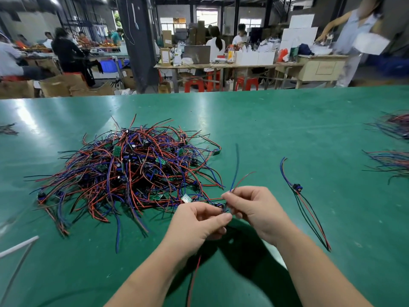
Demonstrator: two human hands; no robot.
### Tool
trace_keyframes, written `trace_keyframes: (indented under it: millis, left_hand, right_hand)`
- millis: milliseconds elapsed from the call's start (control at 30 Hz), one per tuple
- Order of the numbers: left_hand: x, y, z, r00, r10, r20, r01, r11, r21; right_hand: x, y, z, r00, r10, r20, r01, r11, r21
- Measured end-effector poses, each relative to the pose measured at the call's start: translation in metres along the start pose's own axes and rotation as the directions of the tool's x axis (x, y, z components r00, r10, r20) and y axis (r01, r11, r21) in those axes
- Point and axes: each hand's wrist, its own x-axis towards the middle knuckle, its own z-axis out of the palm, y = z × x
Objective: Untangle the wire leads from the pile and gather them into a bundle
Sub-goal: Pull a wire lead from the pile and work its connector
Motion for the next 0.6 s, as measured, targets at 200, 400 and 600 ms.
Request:
trace_keyframes:
  millis: [200, 400, 600]
  left_hand:
    - [-0.006, 0.0, 0.004, 0.979, -0.12, 0.165, 0.09, 0.979, 0.181]
    - [0.002, 0.0, 0.005, 0.986, 0.017, -0.166, -0.034, 0.994, -0.106]
    - [0.008, -0.006, -0.003, 0.937, 0.091, -0.336, -0.112, 0.993, -0.042]
  right_hand:
    - [0.011, -0.006, -0.032, 0.915, 0.156, -0.371, 0.022, 0.901, 0.433]
    - [0.013, -0.002, -0.021, 0.881, 0.088, -0.465, 0.137, 0.893, 0.428]
    - [-0.008, 0.005, 0.016, 0.949, -0.272, 0.16, 0.313, 0.88, -0.357]
